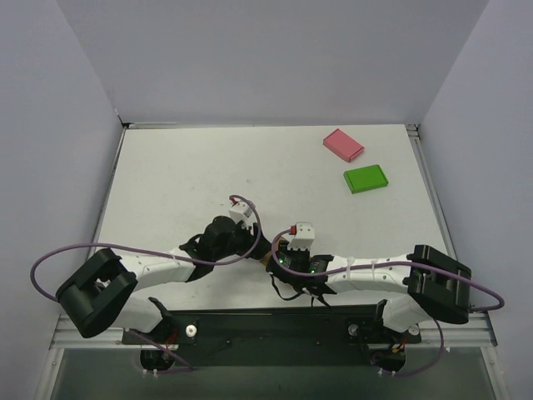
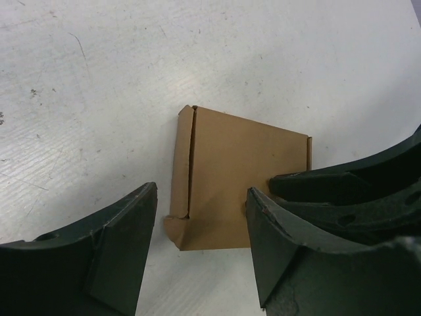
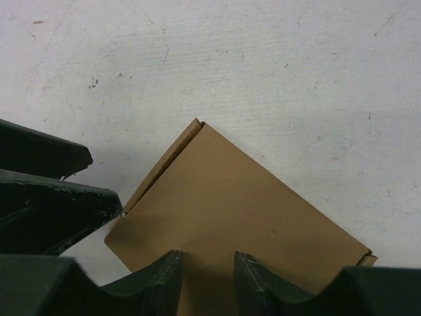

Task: Fold the paper box

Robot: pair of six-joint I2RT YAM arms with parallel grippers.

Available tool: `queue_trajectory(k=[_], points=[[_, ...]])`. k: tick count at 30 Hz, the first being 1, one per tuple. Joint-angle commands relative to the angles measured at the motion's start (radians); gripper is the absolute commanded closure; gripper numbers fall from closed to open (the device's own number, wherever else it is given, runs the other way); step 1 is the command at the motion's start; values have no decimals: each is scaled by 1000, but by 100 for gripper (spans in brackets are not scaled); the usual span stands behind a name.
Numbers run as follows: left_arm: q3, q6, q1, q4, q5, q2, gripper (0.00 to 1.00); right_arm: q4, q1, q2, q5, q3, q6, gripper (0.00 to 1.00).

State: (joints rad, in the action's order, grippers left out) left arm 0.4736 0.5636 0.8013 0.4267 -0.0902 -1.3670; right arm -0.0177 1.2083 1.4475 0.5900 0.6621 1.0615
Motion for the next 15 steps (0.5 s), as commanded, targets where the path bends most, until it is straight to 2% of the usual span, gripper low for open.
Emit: queue_trajectory(k=[1, 4, 6, 11, 15], points=[[57, -24, -34, -73, -5, 94, 32, -91, 7, -61, 14, -2, -119, 50], [126, -28, -92, -244, -31, 150, 31, -87, 25, -130, -11, 19, -248, 29], [167, -45, -149, -382, -75, 173, 30, -96, 31, -162, -38, 34, -362, 24], [324, -122, -280, -600, -230, 215, 30, -94, 43, -148, -121, 66, -564, 22], [416, -201, -393, -681, -333, 186, 29, -136, 100, -56, -41, 117, -697, 22]])
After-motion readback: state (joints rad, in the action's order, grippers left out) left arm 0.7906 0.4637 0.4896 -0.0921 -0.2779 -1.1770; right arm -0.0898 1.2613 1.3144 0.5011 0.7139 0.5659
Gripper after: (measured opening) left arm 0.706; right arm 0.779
